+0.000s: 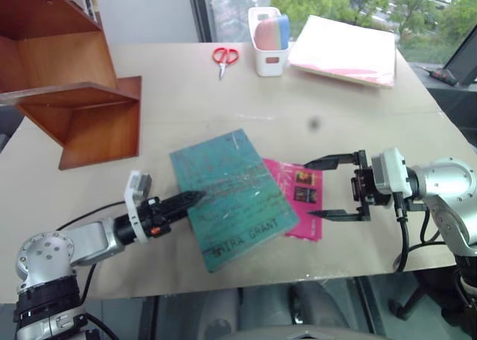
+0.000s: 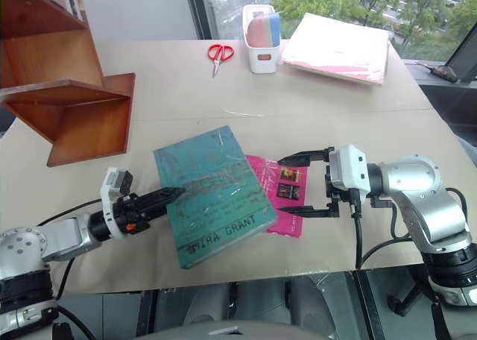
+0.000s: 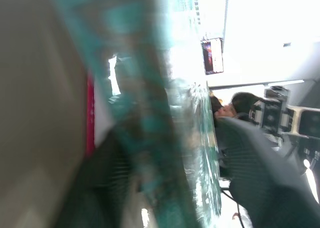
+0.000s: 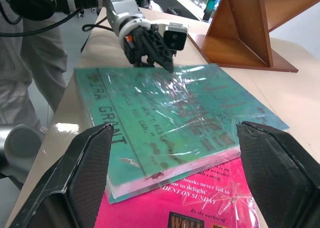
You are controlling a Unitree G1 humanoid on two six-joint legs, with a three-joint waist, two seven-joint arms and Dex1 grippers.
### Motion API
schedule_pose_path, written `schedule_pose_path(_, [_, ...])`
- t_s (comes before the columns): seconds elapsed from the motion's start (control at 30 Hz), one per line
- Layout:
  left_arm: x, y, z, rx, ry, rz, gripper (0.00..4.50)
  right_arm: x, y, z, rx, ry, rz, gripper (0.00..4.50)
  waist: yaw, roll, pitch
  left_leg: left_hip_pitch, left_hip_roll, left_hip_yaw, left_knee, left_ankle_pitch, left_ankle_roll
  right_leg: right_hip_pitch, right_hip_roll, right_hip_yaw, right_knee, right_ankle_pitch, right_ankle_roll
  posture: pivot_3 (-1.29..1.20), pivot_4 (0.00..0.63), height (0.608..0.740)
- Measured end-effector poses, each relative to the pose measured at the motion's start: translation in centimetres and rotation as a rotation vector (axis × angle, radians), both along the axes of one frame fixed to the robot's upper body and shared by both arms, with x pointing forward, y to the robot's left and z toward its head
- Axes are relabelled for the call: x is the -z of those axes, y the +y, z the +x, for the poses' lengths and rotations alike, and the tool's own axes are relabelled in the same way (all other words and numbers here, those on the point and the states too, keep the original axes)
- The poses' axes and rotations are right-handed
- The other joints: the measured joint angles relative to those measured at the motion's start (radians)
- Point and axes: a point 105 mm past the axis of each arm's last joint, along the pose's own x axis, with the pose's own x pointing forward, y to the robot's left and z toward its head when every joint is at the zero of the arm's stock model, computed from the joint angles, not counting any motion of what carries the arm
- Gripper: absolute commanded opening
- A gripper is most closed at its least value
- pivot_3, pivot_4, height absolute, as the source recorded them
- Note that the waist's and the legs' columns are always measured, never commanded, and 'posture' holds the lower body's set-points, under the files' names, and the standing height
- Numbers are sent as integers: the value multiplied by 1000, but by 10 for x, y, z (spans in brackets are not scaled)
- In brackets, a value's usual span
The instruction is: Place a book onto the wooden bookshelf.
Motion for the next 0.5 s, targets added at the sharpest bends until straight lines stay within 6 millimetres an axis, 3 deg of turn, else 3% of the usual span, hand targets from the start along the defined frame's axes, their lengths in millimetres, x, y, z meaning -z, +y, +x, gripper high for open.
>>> schedule_pose_path(0.5, [-18, -3, 4, -22, -107, -62, 4456, 4, -2, 0, 14, 16, -9, 4022, -1, 0, 0, 0, 0, 0, 0, 0, 0, 0, 0, 0, 0, 0, 0, 0, 150, 740])
